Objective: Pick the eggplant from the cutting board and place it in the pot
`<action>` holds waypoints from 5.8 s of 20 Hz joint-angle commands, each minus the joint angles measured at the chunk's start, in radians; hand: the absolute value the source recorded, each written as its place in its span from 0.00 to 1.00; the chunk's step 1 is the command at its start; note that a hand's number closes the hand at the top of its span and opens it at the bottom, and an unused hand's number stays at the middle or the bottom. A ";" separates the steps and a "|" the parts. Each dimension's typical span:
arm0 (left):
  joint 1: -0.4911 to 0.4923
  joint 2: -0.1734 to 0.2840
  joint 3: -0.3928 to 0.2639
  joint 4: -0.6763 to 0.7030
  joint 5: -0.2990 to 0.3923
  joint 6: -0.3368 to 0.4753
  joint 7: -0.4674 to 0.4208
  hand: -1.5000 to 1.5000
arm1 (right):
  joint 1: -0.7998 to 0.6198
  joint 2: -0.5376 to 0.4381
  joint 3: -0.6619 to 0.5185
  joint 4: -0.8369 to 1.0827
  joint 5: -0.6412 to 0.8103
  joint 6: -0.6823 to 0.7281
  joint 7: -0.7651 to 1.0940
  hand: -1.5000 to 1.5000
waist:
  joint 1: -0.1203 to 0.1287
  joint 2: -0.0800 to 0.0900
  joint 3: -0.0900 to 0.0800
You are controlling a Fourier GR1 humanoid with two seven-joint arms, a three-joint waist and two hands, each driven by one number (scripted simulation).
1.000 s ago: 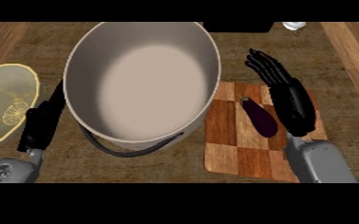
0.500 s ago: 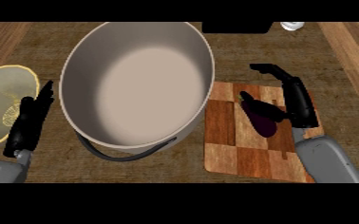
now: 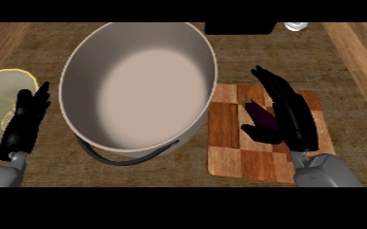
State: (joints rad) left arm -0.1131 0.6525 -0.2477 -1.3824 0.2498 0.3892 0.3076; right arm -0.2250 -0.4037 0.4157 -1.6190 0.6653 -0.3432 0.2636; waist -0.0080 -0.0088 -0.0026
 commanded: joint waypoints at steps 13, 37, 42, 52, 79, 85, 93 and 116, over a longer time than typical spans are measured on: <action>-0.023 -0.041 0.011 0.033 -0.032 -0.010 -0.006 0.50 | -0.245 0.032 0.062 -0.176 -0.121 0.909 0.780 0.00 | 0.009 0.007 0.000; 0.000 -0.106 0.134 -0.012 -0.142 -0.114 0.051 0.50 | -0.172 0.146 -0.008 0.134 0.149 0.820 0.585 0.00 | 0.011 0.009 0.003; -0.005 -0.158 0.145 -0.009 -0.204 -0.104 0.053 0.50 | -0.146 0.148 -0.010 0.193 0.232 0.776 0.511 0.00 | 0.011 0.009 0.003; -0.025 -0.204 0.213 -0.011 -0.260 -0.160 0.076 0.50 | -0.216 0.251 -0.104 0.309 0.269 0.839 0.546 0.00 | 0.012 0.009 0.003; 0.033 -0.313 0.337 -0.008 -0.369 -0.270 0.023 0.50 | -0.170 0.197 -0.153 0.515 0.472 0.605 0.194 1.00 | 0.011 0.010 0.003; 0.000 -0.313 0.353 -0.019 -0.383 -0.293 0.042 0.50 | -0.179 0.246 -0.115 0.369 0.532 0.648 0.261 1.00 | 0.008 0.008 0.002; -0.018 -0.300 0.398 -0.031 -0.373 -0.296 0.083 0.50 | 0.134 0.102 -0.219 -0.018 0.379 0.635 0.103 1.00 | -0.005 0.006 0.002; -0.028 -0.375 0.329 -0.058 -0.448 -0.268 0.109 0.50 | -0.321 0.279 -0.155 -0.678 0.369 0.752 0.412 1.00 | 0.013 0.007 0.001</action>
State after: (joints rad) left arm -0.1077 0.3134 0.1130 -1.4428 -0.1655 0.0946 0.3935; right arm -0.3594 -0.1748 0.2208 -2.3107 1.0280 0.3078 0.5656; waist 0.0000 -0.0034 -0.0011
